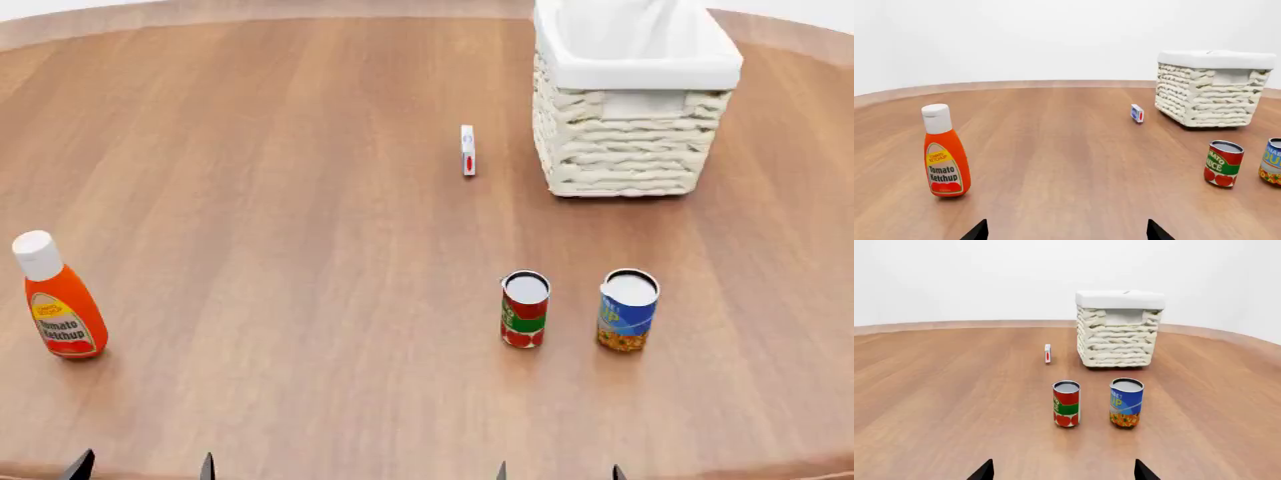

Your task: Pick up the cream cheese box, and put it in the basket.

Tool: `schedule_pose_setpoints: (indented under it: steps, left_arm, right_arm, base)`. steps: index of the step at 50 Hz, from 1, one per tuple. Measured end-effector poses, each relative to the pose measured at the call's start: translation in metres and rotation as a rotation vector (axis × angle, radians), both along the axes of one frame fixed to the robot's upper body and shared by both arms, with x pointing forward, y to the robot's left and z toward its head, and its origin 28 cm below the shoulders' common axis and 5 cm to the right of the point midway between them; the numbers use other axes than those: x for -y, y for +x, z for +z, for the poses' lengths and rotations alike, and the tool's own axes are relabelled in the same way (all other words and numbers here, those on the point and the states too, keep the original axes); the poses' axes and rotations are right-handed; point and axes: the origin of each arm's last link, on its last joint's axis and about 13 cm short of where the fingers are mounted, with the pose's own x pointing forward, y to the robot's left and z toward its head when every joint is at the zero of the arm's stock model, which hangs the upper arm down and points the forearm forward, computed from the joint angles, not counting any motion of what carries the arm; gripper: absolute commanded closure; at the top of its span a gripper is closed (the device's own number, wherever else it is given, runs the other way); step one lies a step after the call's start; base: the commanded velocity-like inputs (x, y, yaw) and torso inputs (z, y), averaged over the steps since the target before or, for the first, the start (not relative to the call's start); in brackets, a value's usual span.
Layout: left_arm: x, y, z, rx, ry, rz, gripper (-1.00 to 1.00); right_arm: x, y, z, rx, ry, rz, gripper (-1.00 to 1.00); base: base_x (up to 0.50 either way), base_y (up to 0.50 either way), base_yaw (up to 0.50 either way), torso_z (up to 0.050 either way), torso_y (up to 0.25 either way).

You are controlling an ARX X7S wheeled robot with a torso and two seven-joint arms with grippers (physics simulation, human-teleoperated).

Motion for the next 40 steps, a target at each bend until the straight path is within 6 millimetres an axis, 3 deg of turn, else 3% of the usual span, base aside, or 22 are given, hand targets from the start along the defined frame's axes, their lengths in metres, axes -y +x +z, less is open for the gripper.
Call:
schedule_pose_setpoints:
  steps: [21, 28, 40]
  left_arm:
    - [-0.001, -0.003, 0.006, 0.013, -0.014, -0.005, -1.0]
    - [0.0, -0.009, 0.022, 0.074, -0.026, -0.021, -1.0]
    - [0.001, -0.031, 0.069, 0.246, -0.067, -0.029, -1.0]
  right_arm:
    - [-0.002, -0.002, 0.009, 0.042, -0.021, -0.001, -1.0]
    - [-0.003, -0.008, 0.03, 0.11, -0.034, 0.001, -1.0]
    - [-0.007, -0.029, 0.079, 0.262, -0.042, 0.023, -1.0]
  base:
    - [0.0, 0.0, 0.0, 0.0, 0.0]
    - [0.0, 0.0, 0.0, 0.0, 0.0]
    - [0.0, 0.0, 0.0, 0.0, 0.0]
